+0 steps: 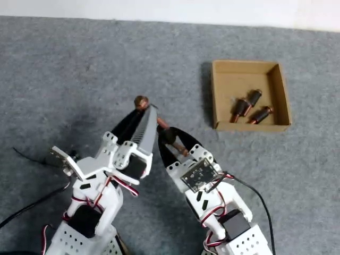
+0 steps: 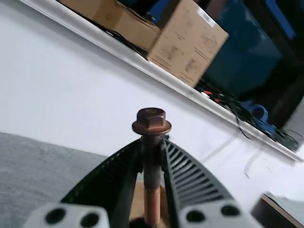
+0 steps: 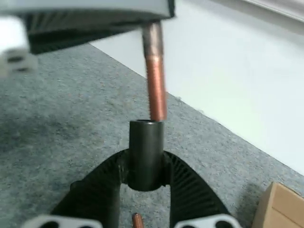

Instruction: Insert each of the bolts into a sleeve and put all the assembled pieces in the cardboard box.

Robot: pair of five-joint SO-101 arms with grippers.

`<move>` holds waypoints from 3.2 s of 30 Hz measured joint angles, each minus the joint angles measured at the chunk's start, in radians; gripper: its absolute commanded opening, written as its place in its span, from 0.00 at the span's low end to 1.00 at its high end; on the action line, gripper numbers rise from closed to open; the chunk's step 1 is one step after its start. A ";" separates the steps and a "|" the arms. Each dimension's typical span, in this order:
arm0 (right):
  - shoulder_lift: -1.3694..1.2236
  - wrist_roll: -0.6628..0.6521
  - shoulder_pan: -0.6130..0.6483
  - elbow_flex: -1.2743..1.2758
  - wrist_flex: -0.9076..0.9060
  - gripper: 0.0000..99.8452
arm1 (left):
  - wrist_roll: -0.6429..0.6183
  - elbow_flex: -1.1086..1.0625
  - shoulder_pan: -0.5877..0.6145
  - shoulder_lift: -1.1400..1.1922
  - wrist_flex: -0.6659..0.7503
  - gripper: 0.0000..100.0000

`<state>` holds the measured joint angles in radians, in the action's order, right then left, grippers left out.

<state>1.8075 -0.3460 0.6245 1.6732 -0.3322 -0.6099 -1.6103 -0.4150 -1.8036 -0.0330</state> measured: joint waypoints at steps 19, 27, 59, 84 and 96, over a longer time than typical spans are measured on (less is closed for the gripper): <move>0.000 -0.002 -0.043 0.000 -0.002 0.01 | -0.006 -0.005 0.000 0.000 -0.017 0.01; 0.000 -0.002 -0.044 0.000 -0.002 0.01 | -0.003 -0.005 0.029 0.000 -0.017 0.01; -0.002 -0.002 -0.017 0.000 -0.003 0.01 | 0.006 -0.046 -0.035 -0.012 -0.015 0.01; -0.003 -0.003 -0.017 0.002 -0.003 0.01 | -0.015 -0.023 -0.035 -0.008 -0.068 0.01; -0.003 -0.003 -0.011 0.002 0.063 0.01 | -0.021 0.020 -0.015 -0.008 -0.109 0.01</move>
<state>1.8044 -0.3491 0.6137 1.6747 -0.2693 -0.6314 -1.5904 -0.4304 -1.8113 -0.1419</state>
